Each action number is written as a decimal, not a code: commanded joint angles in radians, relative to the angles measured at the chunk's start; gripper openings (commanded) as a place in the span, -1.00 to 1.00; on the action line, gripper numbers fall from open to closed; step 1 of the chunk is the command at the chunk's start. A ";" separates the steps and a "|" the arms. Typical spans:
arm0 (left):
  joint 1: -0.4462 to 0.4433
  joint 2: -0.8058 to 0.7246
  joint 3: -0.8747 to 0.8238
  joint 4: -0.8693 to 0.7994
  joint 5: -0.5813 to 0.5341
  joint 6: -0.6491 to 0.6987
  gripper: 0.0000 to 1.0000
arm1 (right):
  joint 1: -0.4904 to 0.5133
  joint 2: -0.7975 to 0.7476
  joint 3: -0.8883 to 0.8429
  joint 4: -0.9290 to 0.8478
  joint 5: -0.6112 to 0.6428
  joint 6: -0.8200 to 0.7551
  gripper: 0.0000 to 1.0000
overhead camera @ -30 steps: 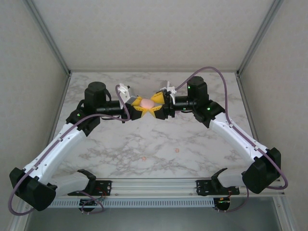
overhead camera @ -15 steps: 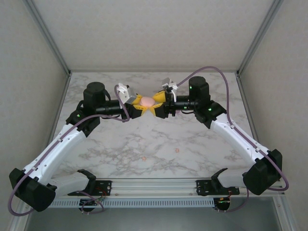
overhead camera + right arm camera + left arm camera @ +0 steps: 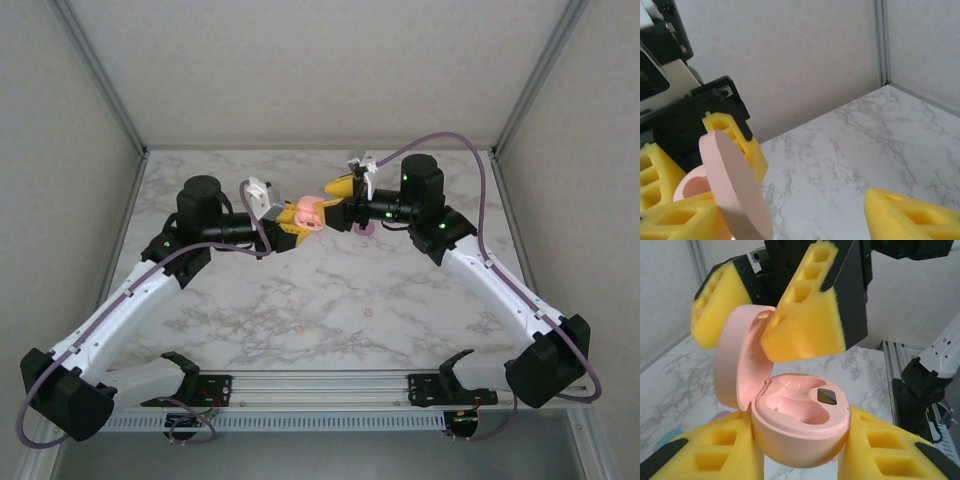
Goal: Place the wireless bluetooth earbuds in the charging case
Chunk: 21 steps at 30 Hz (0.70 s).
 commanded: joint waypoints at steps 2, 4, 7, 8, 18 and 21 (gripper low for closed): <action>-0.007 -0.032 -0.044 0.149 -0.086 -0.124 -0.59 | -0.004 -0.007 0.064 -0.019 0.000 0.066 0.40; -0.007 -0.041 -0.081 0.238 -0.130 -0.189 -0.59 | -0.004 -0.020 0.081 -0.057 -0.003 0.080 0.43; -0.007 -0.052 -0.140 0.371 -0.189 -0.274 -0.60 | -0.005 -0.050 0.104 -0.112 0.036 0.116 0.46; -0.007 -0.055 -0.151 0.398 -0.202 -0.292 -0.60 | -0.004 -0.063 0.110 -0.136 0.072 0.129 0.48; -0.003 -0.057 -0.225 0.594 -0.233 -0.391 -0.61 | -0.070 -0.152 0.090 -0.507 0.653 0.305 0.25; -0.001 -0.049 -0.225 0.619 -0.230 -0.408 -0.60 | -0.107 -0.097 0.105 -0.679 0.656 0.370 0.21</action>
